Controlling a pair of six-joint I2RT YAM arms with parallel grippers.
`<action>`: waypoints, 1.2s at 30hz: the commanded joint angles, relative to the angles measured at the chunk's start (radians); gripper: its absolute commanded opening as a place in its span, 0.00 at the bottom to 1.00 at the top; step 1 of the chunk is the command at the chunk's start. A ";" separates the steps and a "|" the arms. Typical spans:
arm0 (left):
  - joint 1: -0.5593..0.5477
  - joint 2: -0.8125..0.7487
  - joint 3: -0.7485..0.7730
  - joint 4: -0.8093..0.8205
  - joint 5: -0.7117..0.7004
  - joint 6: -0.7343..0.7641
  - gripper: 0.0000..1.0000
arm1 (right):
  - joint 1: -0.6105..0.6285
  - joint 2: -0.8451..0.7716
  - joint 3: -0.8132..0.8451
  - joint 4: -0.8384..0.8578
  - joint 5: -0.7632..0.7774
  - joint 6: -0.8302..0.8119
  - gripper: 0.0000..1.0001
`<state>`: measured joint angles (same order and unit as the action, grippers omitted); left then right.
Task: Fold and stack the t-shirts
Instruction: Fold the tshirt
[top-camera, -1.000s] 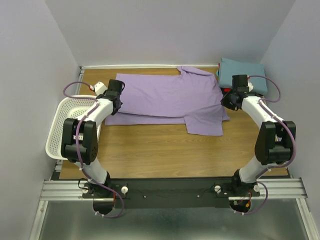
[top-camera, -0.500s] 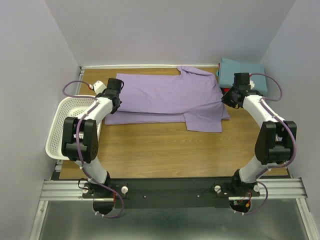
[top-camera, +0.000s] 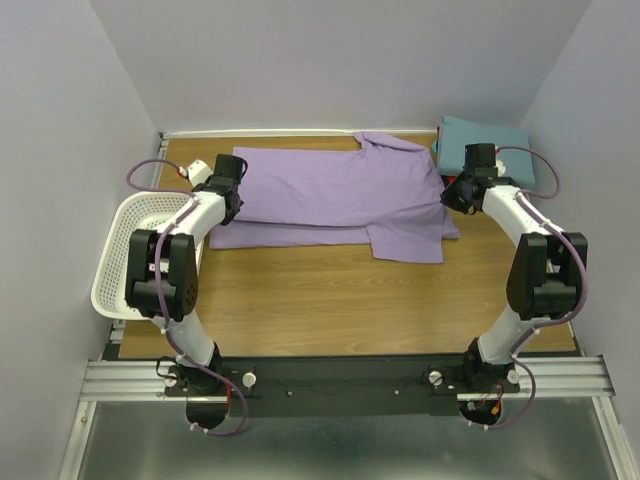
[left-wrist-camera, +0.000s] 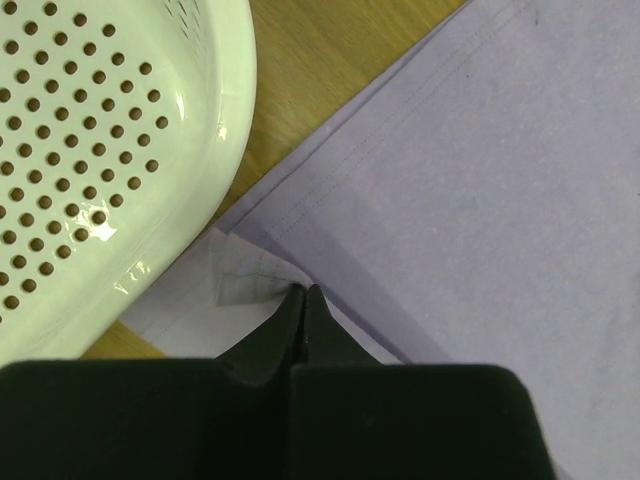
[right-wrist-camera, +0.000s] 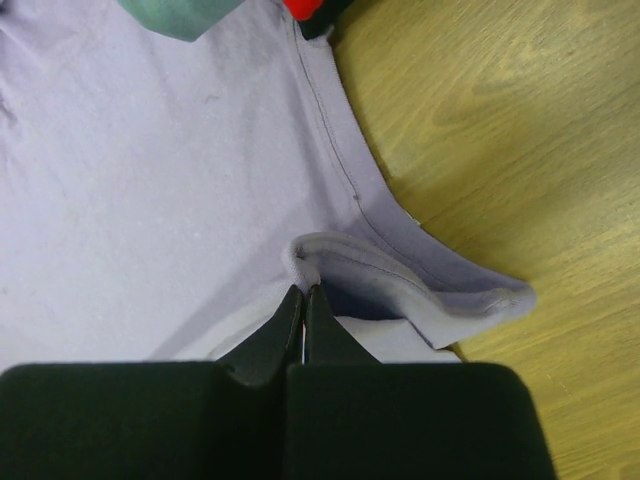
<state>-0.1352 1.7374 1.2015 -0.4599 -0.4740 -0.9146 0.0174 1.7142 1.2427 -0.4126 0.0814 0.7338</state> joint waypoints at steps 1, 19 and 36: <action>0.019 0.020 0.035 -0.011 -0.002 0.023 0.00 | -0.013 0.021 0.034 0.009 -0.003 0.013 0.00; 0.020 0.054 0.069 -0.016 0.002 0.043 0.00 | -0.013 0.068 0.035 0.024 -0.015 0.016 0.00; 0.026 0.054 0.056 -0.011 0.000 0.048 0.00 | -0.039 0.062 0.029 0.037 -0.017 0.016 0.00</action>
<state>-0.1249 1.8011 1.2495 -0.4618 -0.4580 -0.8799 -0.0113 1.7897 1.2556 -0.3908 0.0689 0.7437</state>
